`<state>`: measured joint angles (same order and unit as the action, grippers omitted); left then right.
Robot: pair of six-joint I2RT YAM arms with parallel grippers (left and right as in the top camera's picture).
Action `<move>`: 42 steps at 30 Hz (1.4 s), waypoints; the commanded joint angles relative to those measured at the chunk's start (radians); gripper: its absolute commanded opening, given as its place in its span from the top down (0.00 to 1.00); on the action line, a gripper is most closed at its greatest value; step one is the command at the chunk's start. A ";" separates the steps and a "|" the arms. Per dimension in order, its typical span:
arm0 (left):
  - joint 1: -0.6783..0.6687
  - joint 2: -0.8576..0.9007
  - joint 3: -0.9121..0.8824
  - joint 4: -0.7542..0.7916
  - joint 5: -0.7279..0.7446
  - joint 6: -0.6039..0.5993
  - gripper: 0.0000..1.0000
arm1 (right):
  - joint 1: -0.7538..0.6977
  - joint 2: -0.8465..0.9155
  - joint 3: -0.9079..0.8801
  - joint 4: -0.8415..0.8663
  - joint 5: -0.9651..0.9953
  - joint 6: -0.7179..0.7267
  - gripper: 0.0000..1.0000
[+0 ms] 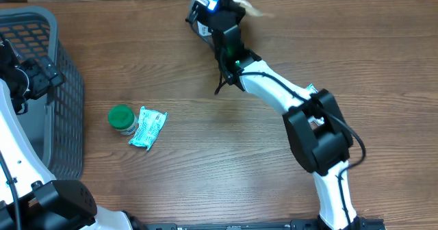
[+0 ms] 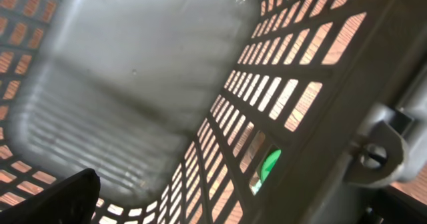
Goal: Scan the item barcode
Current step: 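Hold the snack bag in front of the white scanner, then carry the snack bag right and set it beside the packets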
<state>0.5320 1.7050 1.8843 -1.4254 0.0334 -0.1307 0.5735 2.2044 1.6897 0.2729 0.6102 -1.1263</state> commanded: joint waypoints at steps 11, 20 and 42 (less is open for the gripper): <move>0.004 0.010 -0.002 0.001 -0.010 0.008 0.00 | -0.088 -0.609 0.015 -1.059 -0.241 1.164 0.96; 0.004 0.010 -0.002 0.001 -0.010 0.008 0.00 | -0.469 -0.624 -0.049 -1.424 -0.647 1.294 0.96; 0.004 0.010 -0.002 0.001 -0.010 0.008 0.00 | -1.024 -0.623 -0.335 -1.278 -0.998 1.379 0.24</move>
<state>0.5320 1.7069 1.8839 -1.4250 0.0338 -0.1303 -0.4751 1.5867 1.3220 -0.9913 -0.3656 0.2569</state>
